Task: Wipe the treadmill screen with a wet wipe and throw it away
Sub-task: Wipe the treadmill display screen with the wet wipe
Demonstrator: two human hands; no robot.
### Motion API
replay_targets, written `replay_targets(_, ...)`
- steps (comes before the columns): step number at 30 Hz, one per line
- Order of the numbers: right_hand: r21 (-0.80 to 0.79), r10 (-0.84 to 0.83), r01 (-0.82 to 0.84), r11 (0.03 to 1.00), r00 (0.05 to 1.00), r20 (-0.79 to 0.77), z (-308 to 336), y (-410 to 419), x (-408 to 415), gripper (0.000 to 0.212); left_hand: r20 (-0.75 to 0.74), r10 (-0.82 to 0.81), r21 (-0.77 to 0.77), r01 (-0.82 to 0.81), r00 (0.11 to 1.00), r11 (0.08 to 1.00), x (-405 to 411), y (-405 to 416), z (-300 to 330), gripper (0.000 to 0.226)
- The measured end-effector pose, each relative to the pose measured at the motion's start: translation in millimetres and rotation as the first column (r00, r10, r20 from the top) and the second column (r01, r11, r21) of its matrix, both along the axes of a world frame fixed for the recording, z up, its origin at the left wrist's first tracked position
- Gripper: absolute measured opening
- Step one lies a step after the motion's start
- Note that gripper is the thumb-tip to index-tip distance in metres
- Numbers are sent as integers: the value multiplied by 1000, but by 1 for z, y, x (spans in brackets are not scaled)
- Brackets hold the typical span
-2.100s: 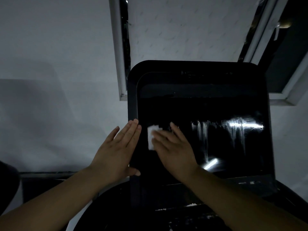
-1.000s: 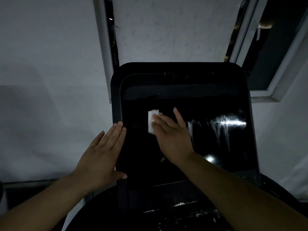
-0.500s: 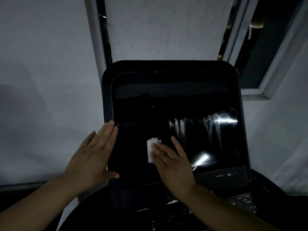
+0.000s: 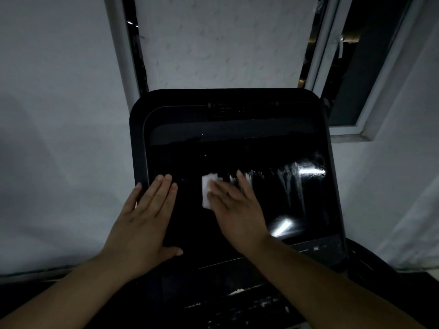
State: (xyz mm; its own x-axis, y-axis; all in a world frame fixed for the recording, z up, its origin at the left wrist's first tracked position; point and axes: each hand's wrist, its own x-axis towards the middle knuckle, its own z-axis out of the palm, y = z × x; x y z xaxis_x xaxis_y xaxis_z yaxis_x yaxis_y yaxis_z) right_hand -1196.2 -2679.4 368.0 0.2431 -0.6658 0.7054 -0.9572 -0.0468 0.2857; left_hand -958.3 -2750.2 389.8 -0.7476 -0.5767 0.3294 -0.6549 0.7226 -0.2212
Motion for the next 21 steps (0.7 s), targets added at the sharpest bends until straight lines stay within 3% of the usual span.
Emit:
replay_targets(3, 15, -38, 38, 999, 999, 6, 29, -22, -7, 38, 6, 24, -24, -24, 1000, 999, -9, 2, 3, 141)
replay_targets(8, -39, -27, 29, 999, 999, 46, 35, -32, -9, 28, 34, 69, -48, -67, 997, 997, -24, -2, 4, 141)
replay_targets(13, -12, 6, -5, 1000, 999, 42, -3, -1, -4, 28, 104, 128, -82, -119, 986, 989, -32, 3, 9, 139)
replay_targets(17, -34, 91, -88, 996, 992, 92, -50, 46, 3, 22, 78, 115, -71, -110, 990, 991, -30, -1, 4, 142)
replay_targets(21, 9, 74, -75, 997, 994, 75, -67, 64, 4, 16, 86, 134, -81, -127, 987, 989, -34, 3, 5, 140)
